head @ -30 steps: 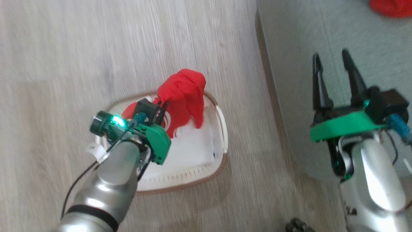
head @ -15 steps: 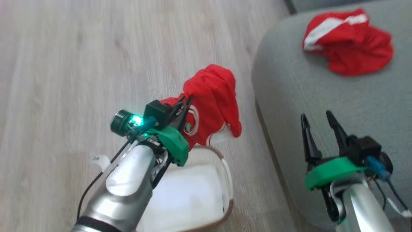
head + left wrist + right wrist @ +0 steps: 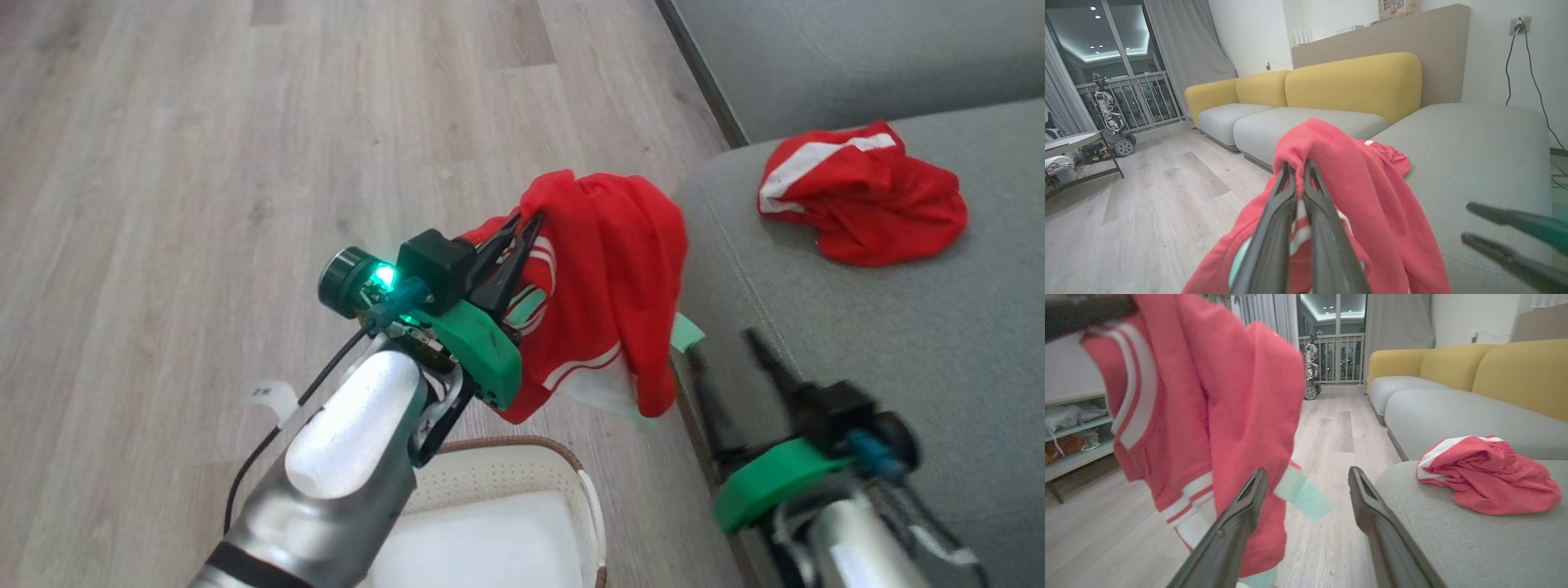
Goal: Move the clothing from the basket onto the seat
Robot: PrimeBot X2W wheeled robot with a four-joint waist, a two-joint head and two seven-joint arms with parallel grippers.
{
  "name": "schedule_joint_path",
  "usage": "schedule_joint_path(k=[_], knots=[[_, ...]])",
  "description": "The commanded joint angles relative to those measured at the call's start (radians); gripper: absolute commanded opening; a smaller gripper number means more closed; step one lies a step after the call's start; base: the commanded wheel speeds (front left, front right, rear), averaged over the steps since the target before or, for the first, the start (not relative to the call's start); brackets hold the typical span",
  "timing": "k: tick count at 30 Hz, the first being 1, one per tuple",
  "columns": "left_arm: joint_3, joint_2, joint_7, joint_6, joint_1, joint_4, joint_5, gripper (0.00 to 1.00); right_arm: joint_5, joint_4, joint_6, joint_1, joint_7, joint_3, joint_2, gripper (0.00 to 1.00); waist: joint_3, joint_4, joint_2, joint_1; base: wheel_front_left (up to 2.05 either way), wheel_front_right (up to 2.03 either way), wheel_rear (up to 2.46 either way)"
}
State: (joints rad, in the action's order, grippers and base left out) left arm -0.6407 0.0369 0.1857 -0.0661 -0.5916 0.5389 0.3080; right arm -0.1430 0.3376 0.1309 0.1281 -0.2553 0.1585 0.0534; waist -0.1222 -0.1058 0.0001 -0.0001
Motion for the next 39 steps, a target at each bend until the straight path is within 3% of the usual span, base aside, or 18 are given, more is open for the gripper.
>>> schedule_joint_path(k=[1,12,13,14,17,18,19,28,30,32,33,34,39], knots=[[0.026,0.013,0.005,0.011,-0.041,-0.051,0.015,0.00,-0.009,-0.014,0.000,0.042,-0.006,0.062,-0.003,1.00,-0.012,0.013,-0.0001,0.0001,0.00,0.00,0.00],[-0.017,0.014,-0.002,0.037,-0.005,-0.129,0.040,0.00,-0.049,0.187,0.000,0.215,-0.006,0.218,0.003,1.00,-0.024,0.067,-0.0001,0.0001,0.00,0.00,0.00],[-0.016,0.015,-0.002,0.039,0.000,-0.134,0.043,0.00,-0.057,0.205,0.000,0.232,-0.006,0.230,0.003,0.95,-0.023,0.070,-0.0001,0.0001,0.00,0.00,0.00],[-0.016,0.016,-0.002,0.041,0.006,-0.139,0.045,0.00,-0.064,0.220,0.000,0.249,-0.006,0.240,0.002,0.61,-0.022,0.074,-0.0001,0.0001,0.00,0.00,0.00],[-0.018,0.021,-0.007,0.049,0.022,-0.150,0.050,0.00,-0.085,0.254,0.000,0.292,-0.006,0.267,0.001,0.25,-0.018,0.086,-0.0001,0.0001,0.00,0.00,0.00],[-0.019,0.023,-0.009,0.051,0.027,-0.153,0.051,0.00,-0.089,0.262,0.000,0.304,-0.006,0.274,0.001,0.04,-0.017,0.089,-0.0001,0.0001,0.00,0.00,0.00],[-0.018,0.026,-0.011,0.053,0.032,-0.154,0.053,0.00,-0.094,0.269,0.000,0.314,-0.006,0.278,0.000,0.00,-0.015,0.092,-0.0001,0.0001,0.00,0.00,0.00],[0.001,0.045,-0.003,0.079,0.067,-0.147,0.073,0.00,-0.123,0.276,0.000,0.360,-0.006,0.287,0.006,0.00,-0.002,0.092,-0.0001,0.0001,0.00,0.00,0.00],[0.008,0.049,0.005,0.088,0.080,-0.141,0.079,0.27,-0.126,0.268,0.000,0.373,-0.006,0.283,0.015,0.00,0.001,0.085,-0.0001,0.0001,0.00,0.00,0.00],[0.012,0.051,0.014,0.094,0.096,-0.137,0.085,0.62,-0.124,0.259,0.000,0.389,-0.006,0.275,0.028,0.00,0.004,0.075,-0.0001,0.0001,0.00,0.00,0.00],[0.012,0.051,0.019,0.096,0.103,-0.136,0.087,0.89,-0.122,0.254,0.000,0.397,-0.006,0.267,0.036,0.00,0.005,0.071,-0.0001,0.0001,0.00,0.00,0.00],[0.013,0.050,0.023,0.097,0.111,-0.135,0.091,1.00,-0.121,0.249,0.000,0.406,-0.006,0.256,0.043,0.00,0.006,0.065,-0.0001,0.0001,0.00,0.00,0.00],[0.006,0.045,0.039,0.104,0.144,-0.126,0.100,1.00,-0.102,0.217,0.000,0.436,-0.006,0.204,0.084,0.00,0.012,0.025,-0.0001,0.0001,0.00,0.00,0.00]])
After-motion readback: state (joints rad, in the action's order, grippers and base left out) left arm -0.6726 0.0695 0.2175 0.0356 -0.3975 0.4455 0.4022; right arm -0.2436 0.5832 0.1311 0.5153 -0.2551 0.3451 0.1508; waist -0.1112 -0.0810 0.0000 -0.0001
